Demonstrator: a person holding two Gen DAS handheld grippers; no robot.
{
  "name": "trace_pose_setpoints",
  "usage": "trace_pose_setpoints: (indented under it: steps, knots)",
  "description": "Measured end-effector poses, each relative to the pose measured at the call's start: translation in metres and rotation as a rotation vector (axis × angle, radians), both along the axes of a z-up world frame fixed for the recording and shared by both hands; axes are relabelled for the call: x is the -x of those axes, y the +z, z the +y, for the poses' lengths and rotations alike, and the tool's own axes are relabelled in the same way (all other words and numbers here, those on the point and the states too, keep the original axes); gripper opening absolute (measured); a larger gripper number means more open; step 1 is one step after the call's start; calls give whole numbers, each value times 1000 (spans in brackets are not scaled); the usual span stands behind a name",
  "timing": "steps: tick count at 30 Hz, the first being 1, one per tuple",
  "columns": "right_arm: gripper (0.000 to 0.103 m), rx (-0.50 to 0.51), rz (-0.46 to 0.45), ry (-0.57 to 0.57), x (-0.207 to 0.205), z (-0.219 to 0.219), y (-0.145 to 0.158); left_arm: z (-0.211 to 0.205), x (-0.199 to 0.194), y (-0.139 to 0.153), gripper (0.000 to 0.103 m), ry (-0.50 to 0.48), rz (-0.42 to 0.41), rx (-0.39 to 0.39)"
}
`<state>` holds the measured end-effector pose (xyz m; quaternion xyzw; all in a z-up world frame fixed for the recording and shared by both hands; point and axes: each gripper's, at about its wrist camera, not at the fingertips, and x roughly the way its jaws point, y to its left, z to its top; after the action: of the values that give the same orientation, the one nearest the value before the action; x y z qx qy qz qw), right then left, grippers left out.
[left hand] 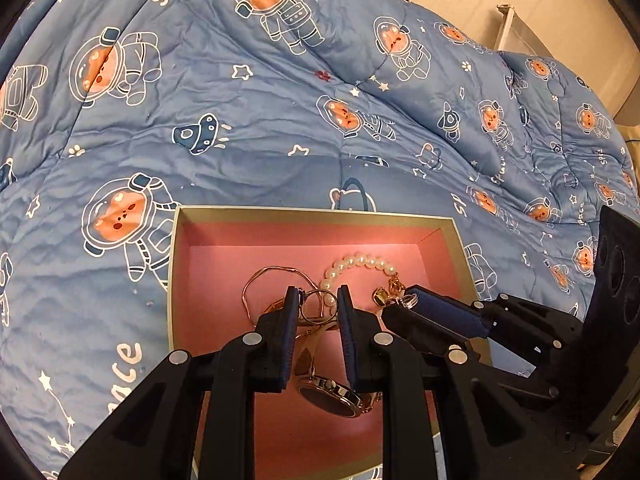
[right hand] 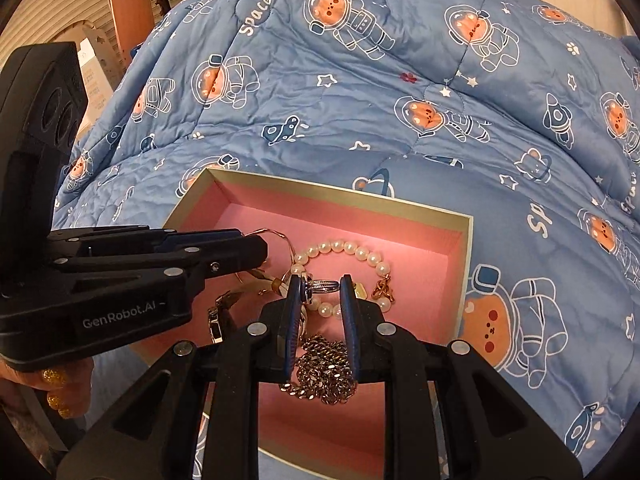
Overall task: Organize jewelry
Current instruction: 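Carry the silver ring and earring into the pink box and open both grippers, then move both grippers back to the gold flower earring on the quilt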
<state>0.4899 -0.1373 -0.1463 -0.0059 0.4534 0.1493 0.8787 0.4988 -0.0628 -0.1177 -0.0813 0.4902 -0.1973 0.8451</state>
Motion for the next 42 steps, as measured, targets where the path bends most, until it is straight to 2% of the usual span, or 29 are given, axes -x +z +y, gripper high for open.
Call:
trace_pose_setpoints:
  steps: [14, 16, 18, 21, 25, 26, 27, 28, 30, 32, 36, 42]
  knots:
    - [20, 13, 8, 4, -6, 5, -12, -9, -9, -7, 20, 1, 17, -5]
    - [26, 14, 4, 13, -5, 6, -12, -9, -8, -6, 25, -1, 10, -2]
    - [36, 1, -7, 35, -3, 7, -11, -8, -7, -4, 38, 3, 1, 11]
    - [50, 30, -48, 39, 3, 11, -8, -6, -4, 1, 39, 9, -16, 26]
    - [56, -7, -75, 44, 11, 9, -2, 3, 1, 12, 48, 24, -43, 76]
    - [58, -16, -85, 44, 14, 8, 1, 7, 3, 15, 55, 31, -50, 89]
    - [62, -23, -95, 45, 18, 7, 3, 11, 6, 18, 63, 46, -60, 100]
    - [72, -29, -106, 44, 23, 6, 6, 17, 9, 21, 67, 68, -73, 111]
    - [77, -40, -132, 42, 35, 6, 12, 29, 17, 26, 80, 110, -99, 134]
    - [78, -50, -141, 58, 49, 8, 17, 39, 26, 28, 87, 142, -113, 151]
    - [80, -57, -147, 102, 83, 15, 19, 50, 50, 25, 91, 149, -113, 163]
    - [80, -27, -144, 201, 139, 20, 12, 56, 101, 19, 92, 75, -143, 95]
